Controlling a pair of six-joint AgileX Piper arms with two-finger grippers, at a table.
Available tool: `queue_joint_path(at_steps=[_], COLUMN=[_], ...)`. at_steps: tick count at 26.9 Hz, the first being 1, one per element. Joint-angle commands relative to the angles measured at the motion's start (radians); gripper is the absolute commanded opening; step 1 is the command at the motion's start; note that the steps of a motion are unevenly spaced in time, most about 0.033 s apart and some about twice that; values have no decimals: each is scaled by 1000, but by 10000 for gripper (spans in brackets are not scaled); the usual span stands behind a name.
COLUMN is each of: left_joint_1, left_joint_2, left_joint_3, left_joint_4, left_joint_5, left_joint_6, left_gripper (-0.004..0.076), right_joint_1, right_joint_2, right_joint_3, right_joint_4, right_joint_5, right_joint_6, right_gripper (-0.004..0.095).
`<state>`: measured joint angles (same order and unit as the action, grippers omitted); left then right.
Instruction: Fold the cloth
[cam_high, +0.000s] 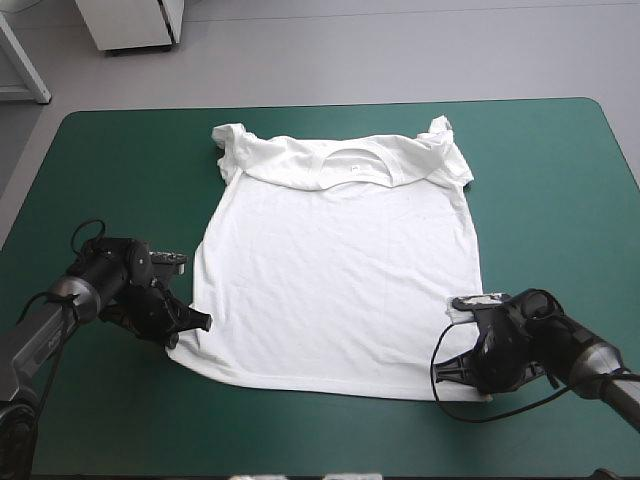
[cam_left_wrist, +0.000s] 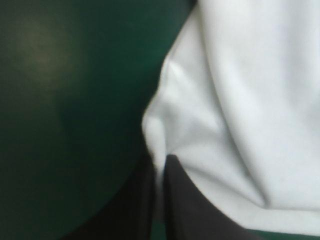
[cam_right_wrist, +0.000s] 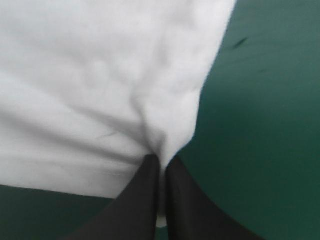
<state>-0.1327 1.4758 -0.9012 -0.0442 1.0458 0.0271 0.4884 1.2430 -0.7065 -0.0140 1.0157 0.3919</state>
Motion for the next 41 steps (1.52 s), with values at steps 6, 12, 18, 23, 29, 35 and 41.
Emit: queue_joint_path(at_steps=[6, 12, 18, 23, 29, 35, 41], left_joint_1=[2, 2, 2, 2, 2, 2, 2], left_joint_2=[-175, -217, -216, -216, -216, -216, -206], left_joint_3=[-343, -737, -976, -1130, -1298, -1399, -1421], left_joint_4=[-98, -217, -267, -294, -349, -401, -420], left_joint_5=[76, 114, 72, 14, -198, -368, -415], left_joint_6=[20, 78, 101, 124, 127, 156, 168], left_gripper=[-9, -9, -9, -9, -9, -9, -9], right_joint_1=[-6, -6, -6, -6, -6, -6, -6], right_joint_2=[-132, -123, -71, -12, 59, 125, 161], right_joint_3=[-422, -867, -1138, -1394, -1688, -1908, -1947], right_joint_4=[-283, -416, -419, -393, -379, -302, -274], right_joint_5=[212, 221, 216, 169, -10, -140, -181], right_joint_6=[-66, -188, -279, -392, -420, -464, -487], right_gripper=[-17, -17, -17, -17, -17, -17, -17])
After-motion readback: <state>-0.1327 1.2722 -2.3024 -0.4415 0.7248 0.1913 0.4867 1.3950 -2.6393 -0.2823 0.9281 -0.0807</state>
